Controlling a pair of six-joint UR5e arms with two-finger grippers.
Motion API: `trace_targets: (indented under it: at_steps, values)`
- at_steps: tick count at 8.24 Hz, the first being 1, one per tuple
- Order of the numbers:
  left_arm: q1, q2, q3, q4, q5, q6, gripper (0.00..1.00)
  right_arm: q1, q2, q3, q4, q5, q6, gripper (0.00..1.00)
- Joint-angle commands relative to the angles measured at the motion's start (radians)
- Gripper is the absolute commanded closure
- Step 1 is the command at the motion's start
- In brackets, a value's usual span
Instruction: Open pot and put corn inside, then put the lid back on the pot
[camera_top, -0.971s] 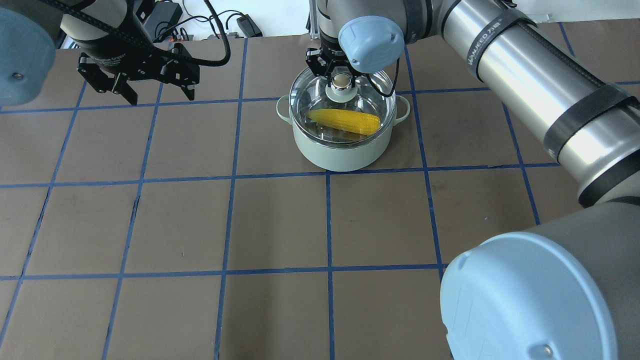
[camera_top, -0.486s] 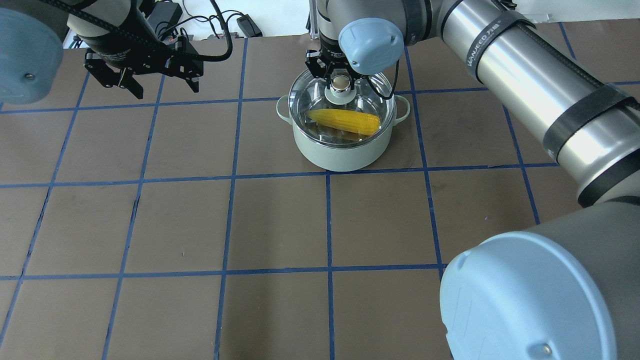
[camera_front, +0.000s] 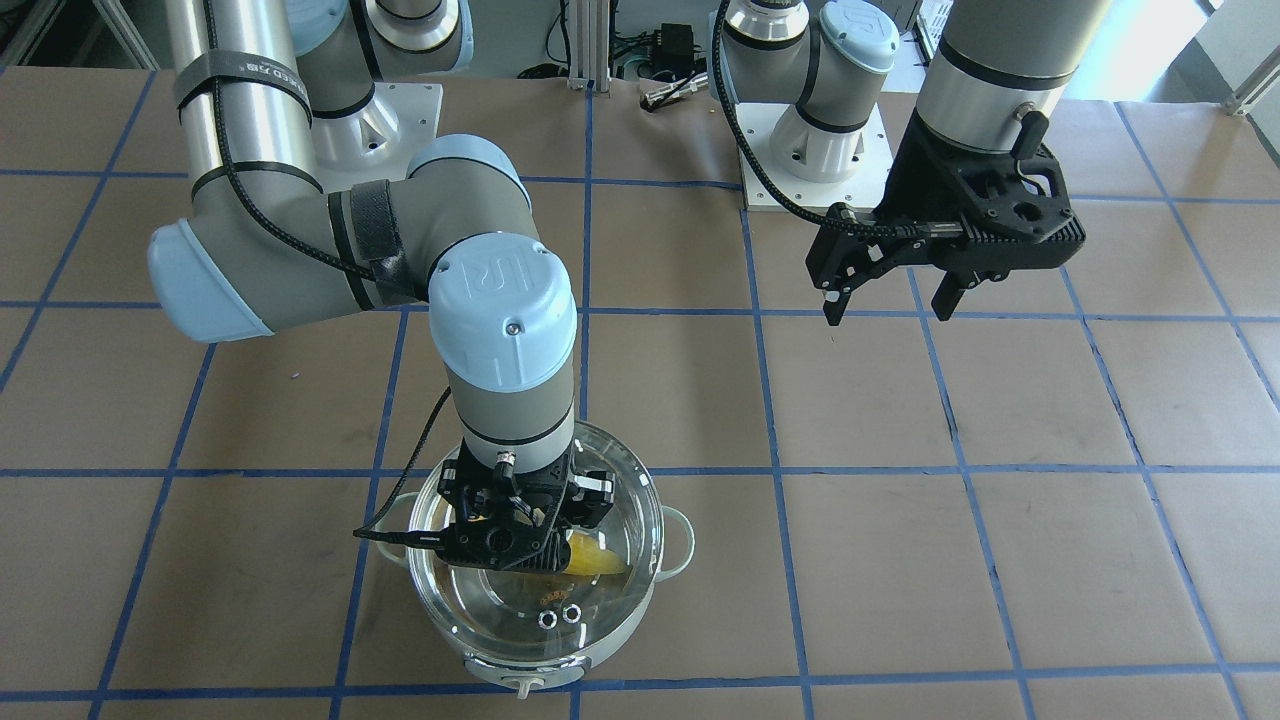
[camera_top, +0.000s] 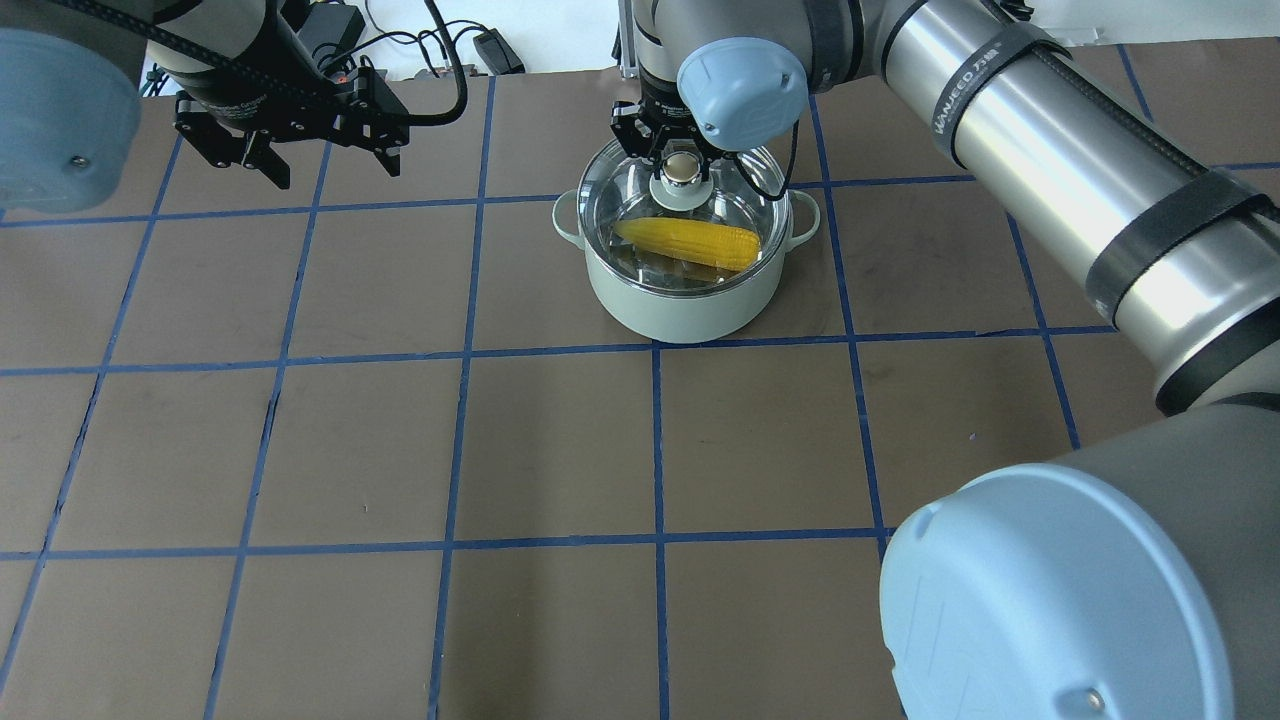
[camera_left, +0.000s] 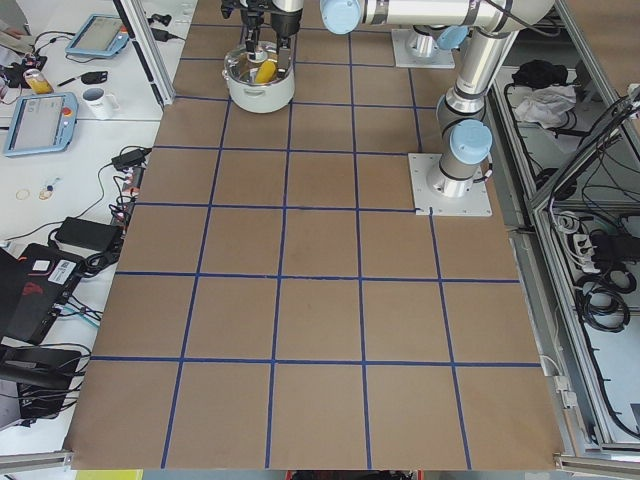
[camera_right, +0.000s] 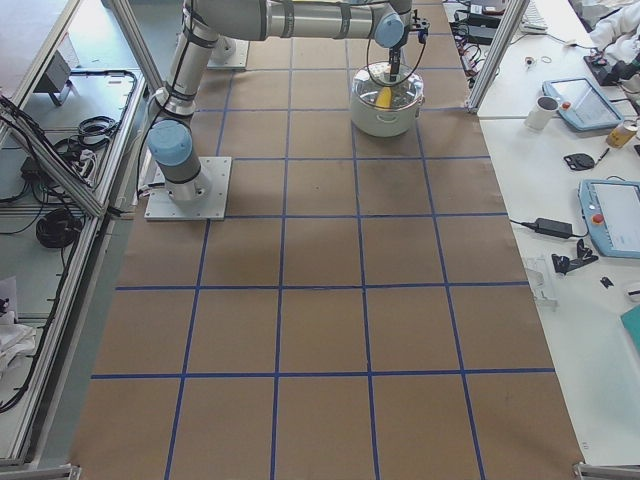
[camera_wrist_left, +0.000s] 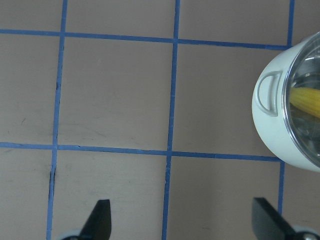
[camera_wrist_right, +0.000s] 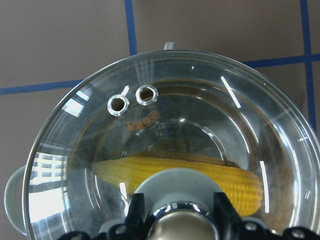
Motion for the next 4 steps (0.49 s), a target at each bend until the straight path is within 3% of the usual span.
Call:
trace_targets:
  at_steps: [1,4]
  values:
    - [0.000,-0.004,-0.004,0.003,-0.002,0.003,0.00,0.000,-0.002,0.013,0.000,-0.002,0.004,0.63]
    - [0.000,-0.009,-0.004,0.003,0.001,-0.003,0.00,0.000,-0.006,0.016,0.001,-0.004,0.004,0.63]
